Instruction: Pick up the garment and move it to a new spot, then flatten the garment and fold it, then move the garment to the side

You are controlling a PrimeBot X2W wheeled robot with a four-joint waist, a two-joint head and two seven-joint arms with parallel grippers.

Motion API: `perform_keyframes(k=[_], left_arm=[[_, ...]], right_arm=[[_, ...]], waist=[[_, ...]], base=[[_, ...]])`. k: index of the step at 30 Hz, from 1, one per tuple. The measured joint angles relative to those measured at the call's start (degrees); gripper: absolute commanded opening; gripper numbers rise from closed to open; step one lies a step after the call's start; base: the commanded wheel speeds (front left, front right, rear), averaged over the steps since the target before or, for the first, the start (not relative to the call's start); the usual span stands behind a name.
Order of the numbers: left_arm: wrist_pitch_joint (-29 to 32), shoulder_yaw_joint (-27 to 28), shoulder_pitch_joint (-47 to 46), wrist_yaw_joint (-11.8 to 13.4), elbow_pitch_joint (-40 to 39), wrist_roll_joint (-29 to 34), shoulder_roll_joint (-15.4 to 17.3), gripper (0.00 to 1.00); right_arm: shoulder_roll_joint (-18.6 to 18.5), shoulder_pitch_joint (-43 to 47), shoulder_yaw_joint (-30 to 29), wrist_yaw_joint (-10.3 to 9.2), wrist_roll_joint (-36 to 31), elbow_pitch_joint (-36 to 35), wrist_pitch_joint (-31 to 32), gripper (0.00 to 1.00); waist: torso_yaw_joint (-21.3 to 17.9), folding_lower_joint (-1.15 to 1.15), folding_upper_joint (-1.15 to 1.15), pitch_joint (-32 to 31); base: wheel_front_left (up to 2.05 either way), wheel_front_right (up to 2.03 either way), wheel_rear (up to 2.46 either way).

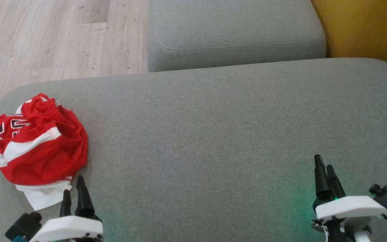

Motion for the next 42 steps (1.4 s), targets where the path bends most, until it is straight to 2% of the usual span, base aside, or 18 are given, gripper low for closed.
perform_keyframes(k=[26,42], left_arm=[[-4.3,-2.1,1.8,4.1,-1.2,19.6,0.3,1.0],[-6.8,-4.2,2.1,5.5,-3.1,31.2,0.9,1.0]], right_arm=[[0.0,0.0,4.7,0.0,-19.3,-1.0,-4.3,1.0],[-0.1,0.0,5.6,0.0,-30.1,-1.2,-6.9,1.0]], waist=[[-0.1,0.0,0.0,-1.2],[-0.1,-0.01,0.0,-1.7]], base=[[0.0,0.0,0.0],[0.0,0.0,0.0]])
